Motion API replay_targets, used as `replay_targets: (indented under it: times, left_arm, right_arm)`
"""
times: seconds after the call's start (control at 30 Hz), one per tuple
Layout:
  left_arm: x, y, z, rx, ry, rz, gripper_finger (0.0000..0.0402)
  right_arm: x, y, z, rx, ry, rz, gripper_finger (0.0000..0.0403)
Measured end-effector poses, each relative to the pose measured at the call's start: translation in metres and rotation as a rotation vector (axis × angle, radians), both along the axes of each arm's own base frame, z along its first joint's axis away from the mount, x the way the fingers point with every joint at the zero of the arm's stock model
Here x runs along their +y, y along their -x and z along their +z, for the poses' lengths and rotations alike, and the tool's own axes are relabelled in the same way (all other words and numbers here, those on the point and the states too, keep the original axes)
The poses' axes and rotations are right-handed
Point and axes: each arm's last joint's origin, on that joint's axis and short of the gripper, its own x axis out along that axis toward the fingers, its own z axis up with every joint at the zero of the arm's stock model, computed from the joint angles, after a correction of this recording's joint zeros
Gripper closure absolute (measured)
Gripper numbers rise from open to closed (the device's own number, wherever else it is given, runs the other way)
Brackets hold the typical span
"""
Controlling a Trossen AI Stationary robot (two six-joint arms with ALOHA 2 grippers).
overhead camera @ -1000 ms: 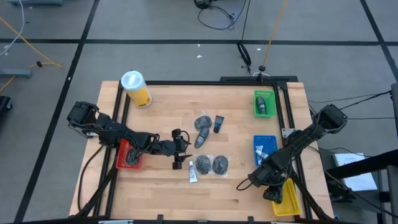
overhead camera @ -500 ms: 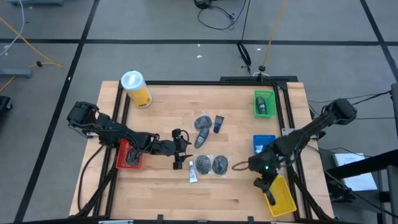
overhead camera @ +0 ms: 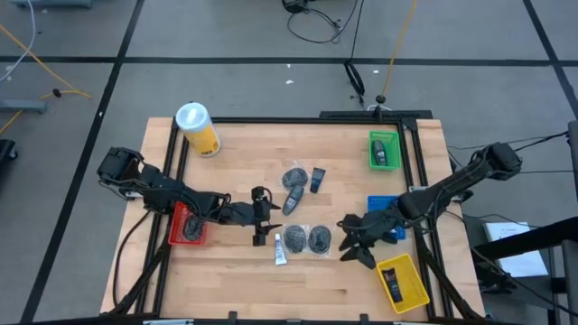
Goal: Pick & Place Travel size toiletries
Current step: Put the hair comb into the red bin
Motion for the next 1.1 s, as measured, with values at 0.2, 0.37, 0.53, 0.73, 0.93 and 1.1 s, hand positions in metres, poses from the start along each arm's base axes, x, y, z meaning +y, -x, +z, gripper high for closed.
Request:
replay_targets:
  times: [0.2,0.37,0.53,0.73,0.93,1.1]
  left_arm:
    - [0.002,0.006,0.016,-0.039,0.007,0.003,0.0153]
    - [0.004,0.013,0.029,-0.050,0.011,0.012,0.0153]
    - [0.005,0.017,0.032,-0.040,0.025,0.020,0.0153]
    - [0.005,0.017,0.030,-0.032,0.028,0.025,0.0153]
    - [0.006,0.018,0.029,-0.024,0.008,0.055,0.0153]
    - [0.006,0.018,0.029,-0.019,0.005,0.057,0.0153]
  right_arm:
    - [-0.004,-0.014,-0.007,-0.114,0.173,-0.094,0.0211]
    - [0.000,-0.025,-0.014,-0.152,0.161,0.007,0.0175]
    - [0.019,-0.023,-0.018,0.083,-0.019,0.142,0.0178]
    - [0.053,-0.008,-0.022,0.466,-0.096,0.140,0.0229]
    - [0.073,0.003,-0.031,0.655,-0.127,0.103,0.0281]
    - [0.072,0.012,-0.035,0.778,-0.115,0.045,0.0311]
